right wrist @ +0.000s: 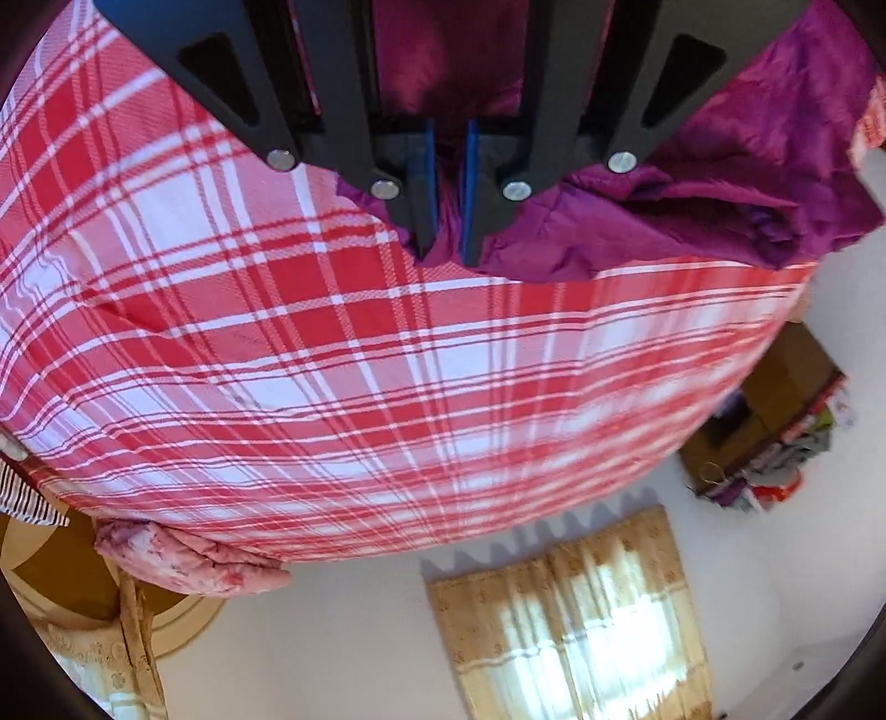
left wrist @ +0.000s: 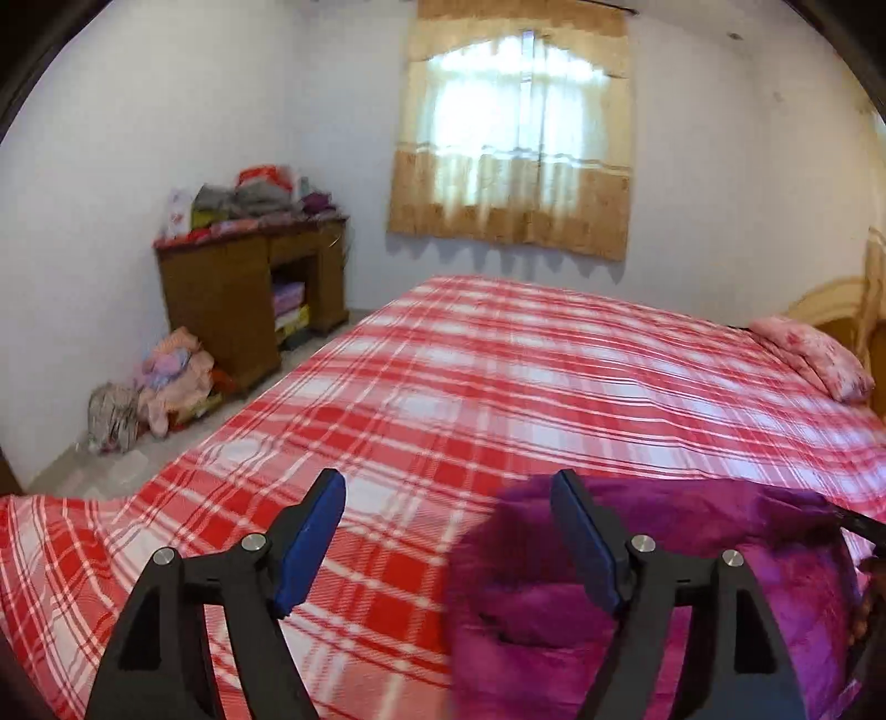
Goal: Fold large clothes
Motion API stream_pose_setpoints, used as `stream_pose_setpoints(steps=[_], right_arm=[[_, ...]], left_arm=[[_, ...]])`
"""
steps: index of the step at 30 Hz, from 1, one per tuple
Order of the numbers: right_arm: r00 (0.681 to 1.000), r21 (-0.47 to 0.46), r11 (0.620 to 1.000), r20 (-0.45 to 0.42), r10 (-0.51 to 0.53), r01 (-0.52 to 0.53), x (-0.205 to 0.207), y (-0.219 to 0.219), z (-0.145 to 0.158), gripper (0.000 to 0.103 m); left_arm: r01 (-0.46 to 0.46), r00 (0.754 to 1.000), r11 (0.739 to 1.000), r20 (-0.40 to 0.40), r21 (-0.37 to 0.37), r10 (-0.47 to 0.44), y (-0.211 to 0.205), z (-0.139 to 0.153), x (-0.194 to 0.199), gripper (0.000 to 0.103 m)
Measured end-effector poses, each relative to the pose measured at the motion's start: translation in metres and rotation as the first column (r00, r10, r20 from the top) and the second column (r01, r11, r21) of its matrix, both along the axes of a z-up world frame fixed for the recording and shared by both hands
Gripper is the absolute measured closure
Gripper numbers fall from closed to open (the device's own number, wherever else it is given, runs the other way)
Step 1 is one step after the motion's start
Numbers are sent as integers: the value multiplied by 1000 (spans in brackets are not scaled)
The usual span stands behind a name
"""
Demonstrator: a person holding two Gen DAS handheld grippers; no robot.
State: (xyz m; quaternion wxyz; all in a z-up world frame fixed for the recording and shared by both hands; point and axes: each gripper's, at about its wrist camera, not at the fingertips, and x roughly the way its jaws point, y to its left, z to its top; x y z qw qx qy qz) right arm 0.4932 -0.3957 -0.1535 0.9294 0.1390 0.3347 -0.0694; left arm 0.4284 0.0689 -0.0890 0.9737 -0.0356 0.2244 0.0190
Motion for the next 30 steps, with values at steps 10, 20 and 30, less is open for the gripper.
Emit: stream_pose_setpoints(steps=[10, 20, 30], right_arm=[[986, -121, 979, 68, -154, 162, -23, 13, 36, 23], [957, -132, 948, -17, 290, -290, 7, 136, 21, 51], [987, -102, 985, -97, 131, -141, 27, 107, -29, 51]], left_arm=[[-75, 997, 894, 57, 442, 55, -94, -57, 59, 19], [-115, 989, 937, -54, 330, 140, -70, -53, 90, 19], [-34, 996, 929, -60, 369, 61, -114, -68, 77, 17]])
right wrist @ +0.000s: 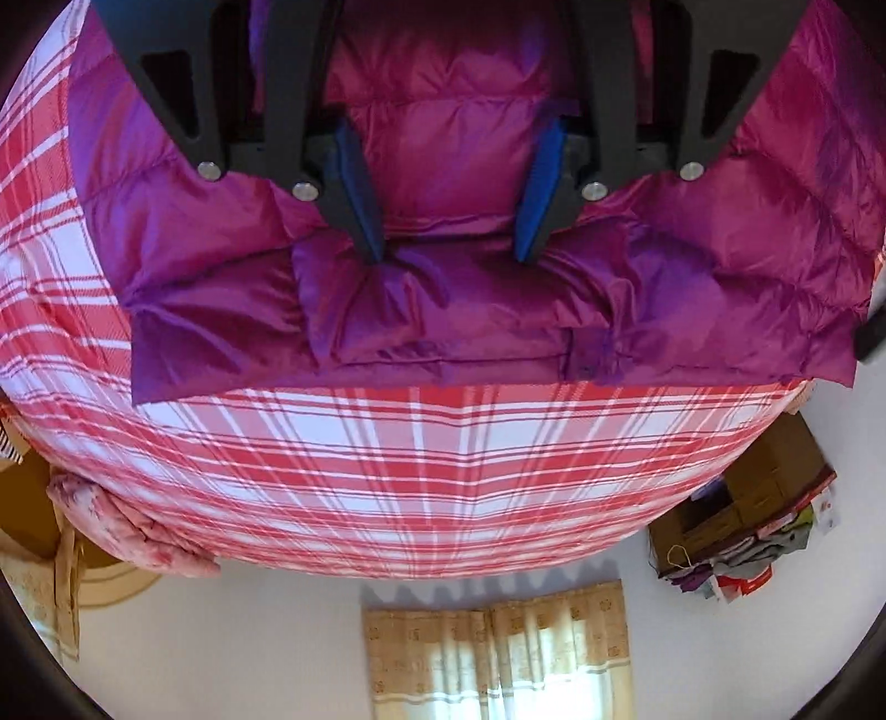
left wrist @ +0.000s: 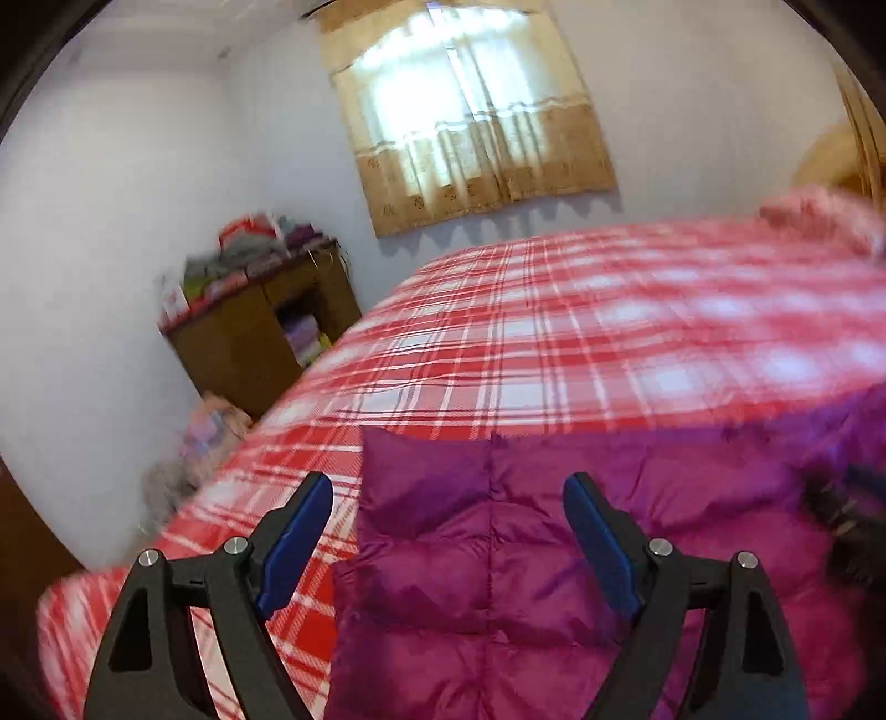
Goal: Fold large clothes
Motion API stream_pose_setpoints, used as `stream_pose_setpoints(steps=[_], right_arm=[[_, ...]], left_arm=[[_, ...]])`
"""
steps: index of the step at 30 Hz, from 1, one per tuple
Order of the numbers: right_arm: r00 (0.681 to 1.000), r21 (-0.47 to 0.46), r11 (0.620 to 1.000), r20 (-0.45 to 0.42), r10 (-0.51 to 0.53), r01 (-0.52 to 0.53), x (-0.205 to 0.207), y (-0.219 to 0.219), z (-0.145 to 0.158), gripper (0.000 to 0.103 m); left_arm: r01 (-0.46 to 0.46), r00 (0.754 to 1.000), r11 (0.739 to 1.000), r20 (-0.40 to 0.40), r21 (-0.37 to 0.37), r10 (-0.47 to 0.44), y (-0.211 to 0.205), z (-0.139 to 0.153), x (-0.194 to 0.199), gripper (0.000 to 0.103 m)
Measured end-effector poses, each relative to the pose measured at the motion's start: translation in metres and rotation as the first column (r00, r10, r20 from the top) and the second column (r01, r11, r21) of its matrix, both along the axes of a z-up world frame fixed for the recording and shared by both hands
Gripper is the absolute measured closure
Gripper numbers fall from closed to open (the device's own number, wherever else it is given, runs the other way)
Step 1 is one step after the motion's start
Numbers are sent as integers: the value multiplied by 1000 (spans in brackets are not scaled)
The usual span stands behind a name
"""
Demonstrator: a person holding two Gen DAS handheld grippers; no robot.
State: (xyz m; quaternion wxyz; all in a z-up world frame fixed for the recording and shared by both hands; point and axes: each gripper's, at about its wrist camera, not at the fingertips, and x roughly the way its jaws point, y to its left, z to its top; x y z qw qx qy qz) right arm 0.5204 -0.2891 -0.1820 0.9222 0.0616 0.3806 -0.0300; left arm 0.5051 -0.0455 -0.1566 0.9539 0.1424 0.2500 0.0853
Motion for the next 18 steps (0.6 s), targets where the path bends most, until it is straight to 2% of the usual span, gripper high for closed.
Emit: stream_pose_setpoints(steps=[2, 5, 8, 12, 18], right_arm=[[1000, 28, 1000, 8, 5, -5, -3, -2, -2, 50], [1000, 71, 997, 17, 4, -5, -1, -6, -6, 49], [1000, 80, 997, 20, 10, -11, 0, -5, -8, 49], [1000, 70, 997, -5, 25, -25, 5, -1, -12, 45], [998, 25, 999, -33, 44, -43, 8, 7, -15, 39]], left_arm=[[-42, 998, 999, -38, 31, 43, 2, -17, 11, 17], [-92, 989, 995, -120, -36, 87, 20, -36, 24, 17], [-95, 986, 990, -143, -100, 80, 28, -43, 28, 15], [-109, 977, 985, -197, -136, 81, 34, -54, 37, 9], [-152, 970, 970, -217, -188, 110, 46, -57, 38, 3]])
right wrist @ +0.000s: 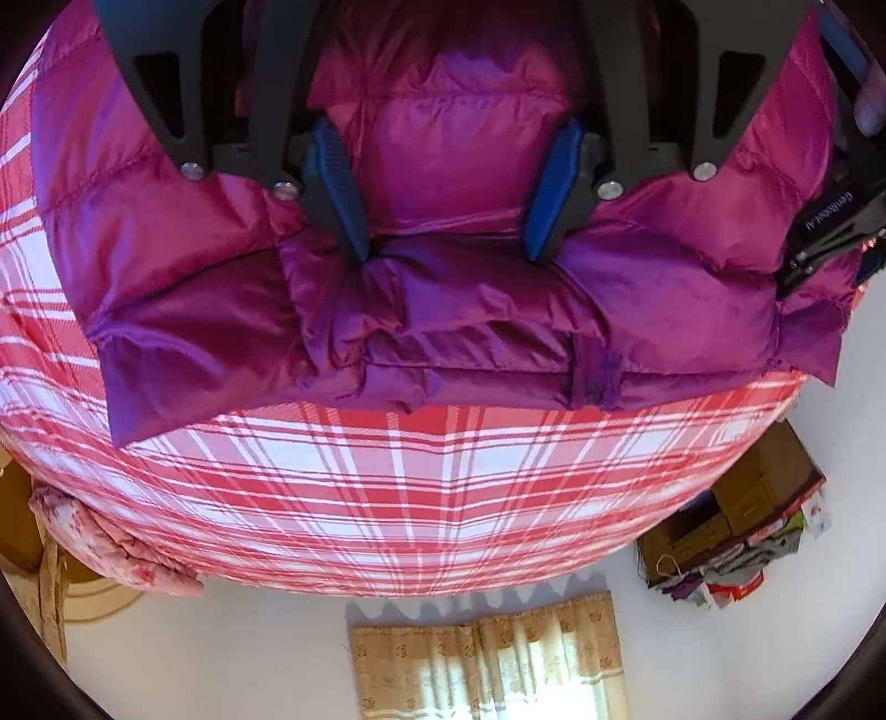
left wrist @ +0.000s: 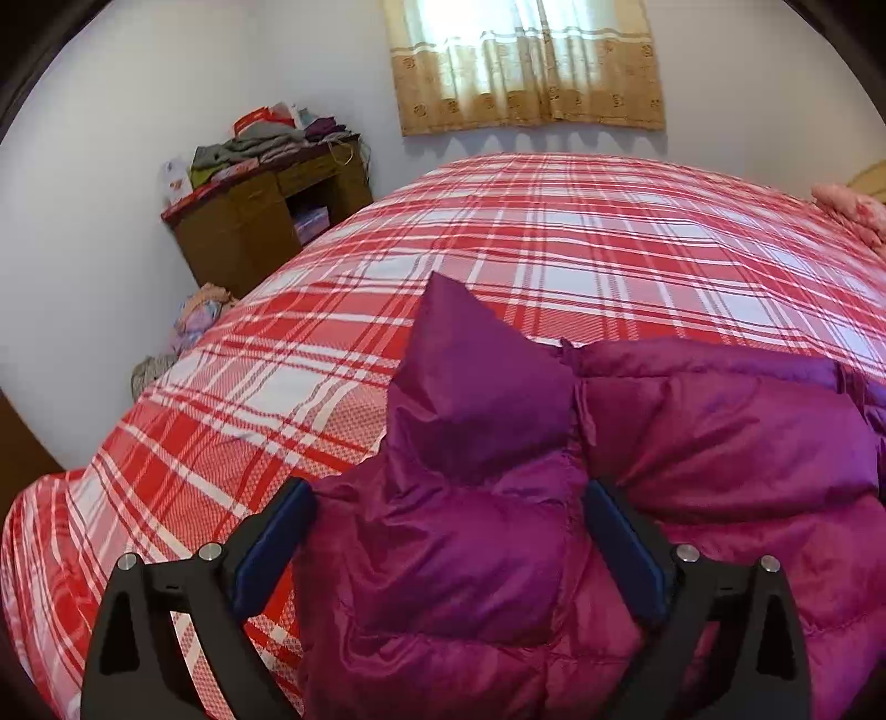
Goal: Fold large clothes
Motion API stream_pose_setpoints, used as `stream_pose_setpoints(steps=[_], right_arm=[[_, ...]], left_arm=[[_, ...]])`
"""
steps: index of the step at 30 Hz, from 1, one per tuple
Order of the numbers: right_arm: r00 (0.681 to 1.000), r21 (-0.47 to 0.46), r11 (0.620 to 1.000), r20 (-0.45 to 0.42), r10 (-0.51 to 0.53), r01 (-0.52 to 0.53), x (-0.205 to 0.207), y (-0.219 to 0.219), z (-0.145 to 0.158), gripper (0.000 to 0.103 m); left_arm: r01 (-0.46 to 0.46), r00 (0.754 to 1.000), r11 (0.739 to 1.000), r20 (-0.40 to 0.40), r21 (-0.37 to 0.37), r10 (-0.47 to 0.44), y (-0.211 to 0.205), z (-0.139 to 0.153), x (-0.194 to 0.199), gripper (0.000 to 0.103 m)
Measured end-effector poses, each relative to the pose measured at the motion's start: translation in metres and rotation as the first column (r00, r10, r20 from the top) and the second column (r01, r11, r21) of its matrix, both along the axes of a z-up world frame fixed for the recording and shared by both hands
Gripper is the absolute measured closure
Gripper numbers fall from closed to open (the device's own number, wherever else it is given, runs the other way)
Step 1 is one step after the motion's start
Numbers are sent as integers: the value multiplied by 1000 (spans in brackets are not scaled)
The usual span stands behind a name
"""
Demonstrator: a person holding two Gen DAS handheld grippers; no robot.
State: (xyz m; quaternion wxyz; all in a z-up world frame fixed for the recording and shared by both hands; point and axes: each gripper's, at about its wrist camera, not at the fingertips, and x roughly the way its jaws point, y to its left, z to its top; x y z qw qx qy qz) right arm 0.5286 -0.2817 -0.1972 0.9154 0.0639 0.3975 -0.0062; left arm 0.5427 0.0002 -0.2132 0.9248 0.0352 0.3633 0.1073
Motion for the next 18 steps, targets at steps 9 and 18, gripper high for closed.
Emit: stream_pose_setpoints(steps=[9, 18], right_arm=[[1000, -45, 999, -28, 12, -13, 9, 8, -4, 35], [999, -33, 999, -45, -4, 3, 5, 6, 14, 36]], left_arm=[[-8, 1000, 999, -28, -38, 7, 9, -2, -1, 2], [-19, 999, 1000, -38, -5, 19, -5, 40, -19, 2]])
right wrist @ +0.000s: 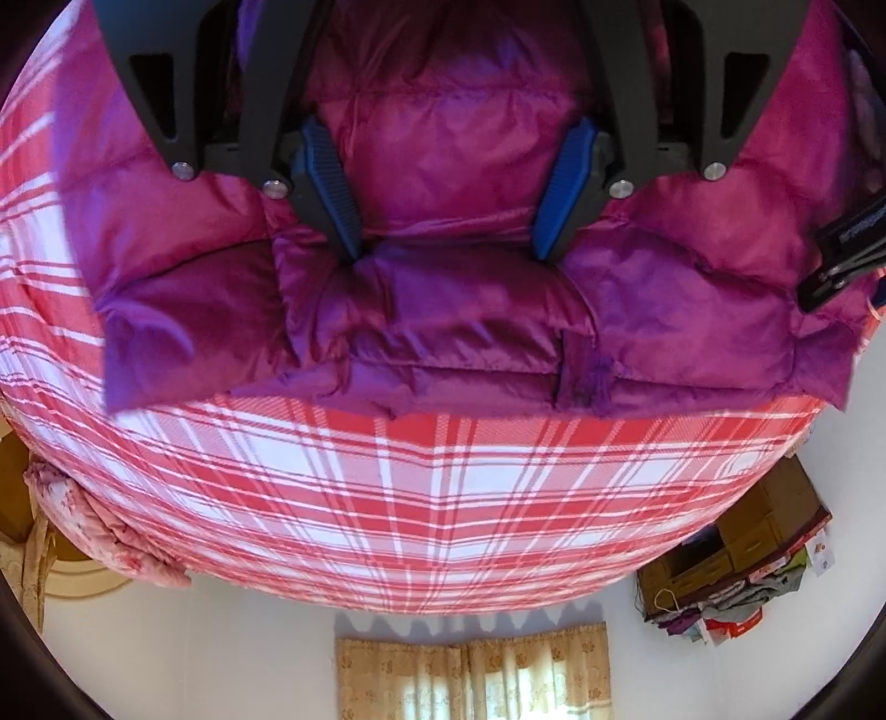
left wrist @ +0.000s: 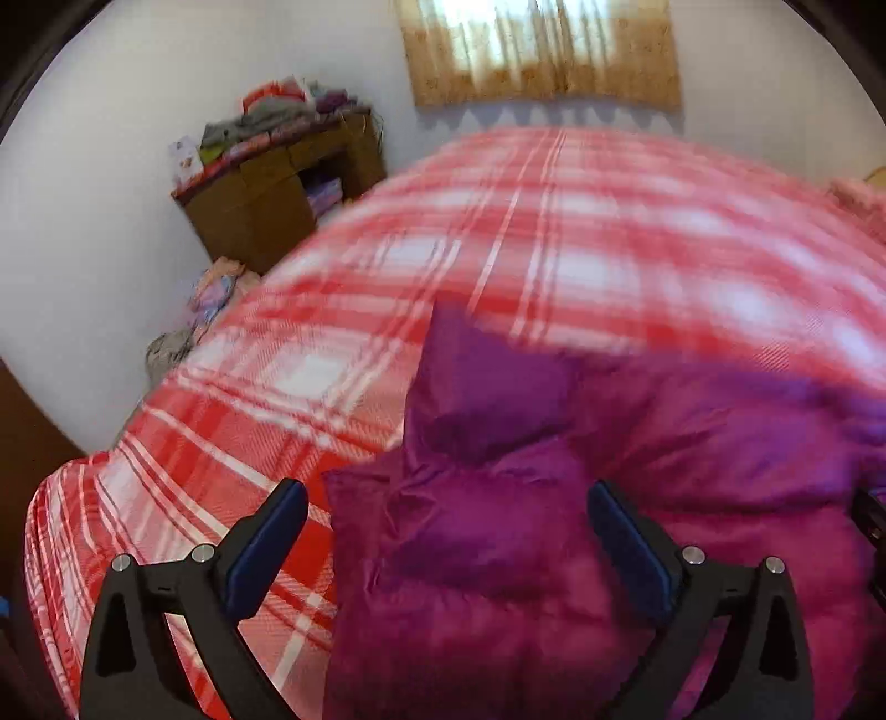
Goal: Fold large clothes
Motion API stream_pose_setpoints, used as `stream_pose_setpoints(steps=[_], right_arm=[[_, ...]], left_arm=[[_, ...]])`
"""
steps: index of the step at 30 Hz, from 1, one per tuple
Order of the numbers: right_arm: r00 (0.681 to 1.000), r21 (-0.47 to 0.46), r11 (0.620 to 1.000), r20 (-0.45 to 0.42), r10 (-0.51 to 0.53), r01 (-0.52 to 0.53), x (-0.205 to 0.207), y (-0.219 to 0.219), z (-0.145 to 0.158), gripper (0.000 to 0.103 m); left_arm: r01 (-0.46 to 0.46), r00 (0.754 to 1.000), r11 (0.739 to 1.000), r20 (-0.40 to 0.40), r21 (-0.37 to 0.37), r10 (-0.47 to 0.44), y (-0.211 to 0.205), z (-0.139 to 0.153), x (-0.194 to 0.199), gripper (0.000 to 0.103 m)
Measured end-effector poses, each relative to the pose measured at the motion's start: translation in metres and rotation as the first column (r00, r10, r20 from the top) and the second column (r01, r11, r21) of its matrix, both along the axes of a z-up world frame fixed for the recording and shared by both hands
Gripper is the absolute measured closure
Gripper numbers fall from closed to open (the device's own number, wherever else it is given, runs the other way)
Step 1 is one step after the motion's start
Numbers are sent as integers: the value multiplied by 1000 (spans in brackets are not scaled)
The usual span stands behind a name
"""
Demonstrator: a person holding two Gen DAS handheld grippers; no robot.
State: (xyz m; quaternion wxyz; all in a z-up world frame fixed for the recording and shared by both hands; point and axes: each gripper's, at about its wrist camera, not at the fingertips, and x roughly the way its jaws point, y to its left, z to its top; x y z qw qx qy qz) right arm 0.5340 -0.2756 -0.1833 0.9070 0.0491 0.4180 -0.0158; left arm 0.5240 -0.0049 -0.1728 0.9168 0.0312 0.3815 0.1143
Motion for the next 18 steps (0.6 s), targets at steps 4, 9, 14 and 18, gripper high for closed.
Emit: stream_pose_setpoints(steps=[4, 9, 14, 18], right_arm=[[989, 66, 997, 144, -41, 31, -24, 14, 33, 39], [997, 2, 1000, 74, 14, -14, -9, 40, 2, 50], [999, 24, 1000, 40, 18, -19, 0, 36, -12, 48], [999, 6, 1000, 29, 23, -24, 2, 40, -16, 47]], left_arm=[[48, 990, 999, 129, 23, -51, -29, 26, -16, 2], [29, 1000, 995, -1, 93, -29, -44, -19, 11, 1], [22, 999, 1000, -47, 6, -22, -28, -38, 19, 1], [19, 999, 1000, -48, 2, -19, -29, -42, 18, 1]])
